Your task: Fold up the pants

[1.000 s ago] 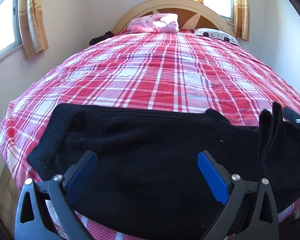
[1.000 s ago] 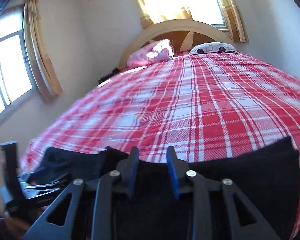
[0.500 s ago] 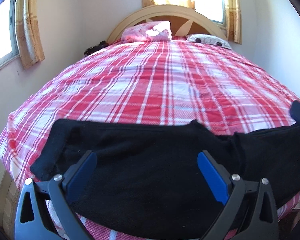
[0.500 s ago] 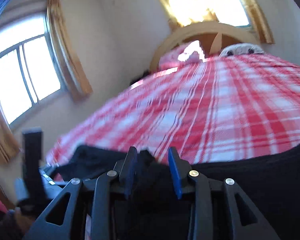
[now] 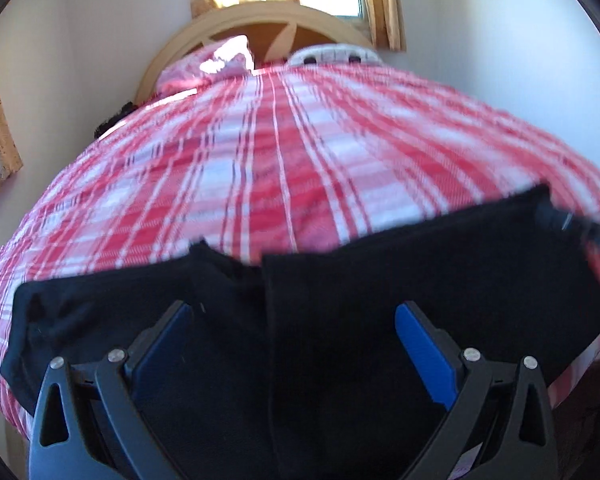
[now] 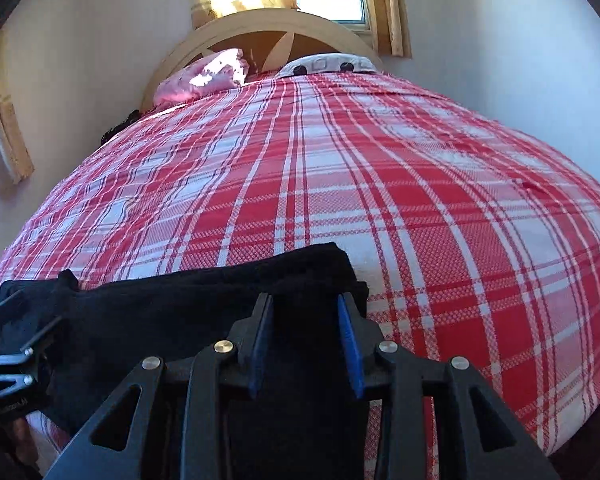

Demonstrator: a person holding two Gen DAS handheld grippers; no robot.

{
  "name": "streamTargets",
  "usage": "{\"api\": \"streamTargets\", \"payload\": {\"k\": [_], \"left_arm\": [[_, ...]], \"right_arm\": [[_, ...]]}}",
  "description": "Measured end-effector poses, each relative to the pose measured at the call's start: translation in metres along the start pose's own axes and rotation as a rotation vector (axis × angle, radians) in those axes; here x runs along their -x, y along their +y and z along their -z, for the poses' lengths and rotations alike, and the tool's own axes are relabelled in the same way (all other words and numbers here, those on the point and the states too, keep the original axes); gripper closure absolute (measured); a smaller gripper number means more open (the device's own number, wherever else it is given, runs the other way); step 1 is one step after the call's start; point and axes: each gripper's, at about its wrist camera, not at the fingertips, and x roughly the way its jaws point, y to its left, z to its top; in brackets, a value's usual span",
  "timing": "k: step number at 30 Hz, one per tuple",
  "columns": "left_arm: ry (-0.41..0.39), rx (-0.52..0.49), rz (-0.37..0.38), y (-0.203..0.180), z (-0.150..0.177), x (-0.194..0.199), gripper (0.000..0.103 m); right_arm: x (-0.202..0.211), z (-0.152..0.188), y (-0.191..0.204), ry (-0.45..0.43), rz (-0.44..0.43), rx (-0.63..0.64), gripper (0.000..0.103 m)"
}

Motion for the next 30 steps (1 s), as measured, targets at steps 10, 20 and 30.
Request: {"api": "streamTargets", "payload": {"k": [10, 20, 30], "left_arm": [[0.015, 0.090, 0.042, 0.006, 0.009, 0.002, 0.000], [0.012, 0.095, 0.031, 0.005, 0.012, -0.004, 0.000], [-0.051, 0.074, -0.025, 0.023, 0.010, 0.019, 0.000]], "right_arm": [[0.038, -0.007, -0.055, -0.122, -0.123, -0.103, 0.068], [-0.022, -0.017, -0.026, 0.010, -0.035, -0.044, 0.083], [0.015, -0.020, -0.047, -0.120, -0.131, -0.200, 0.082]]}}
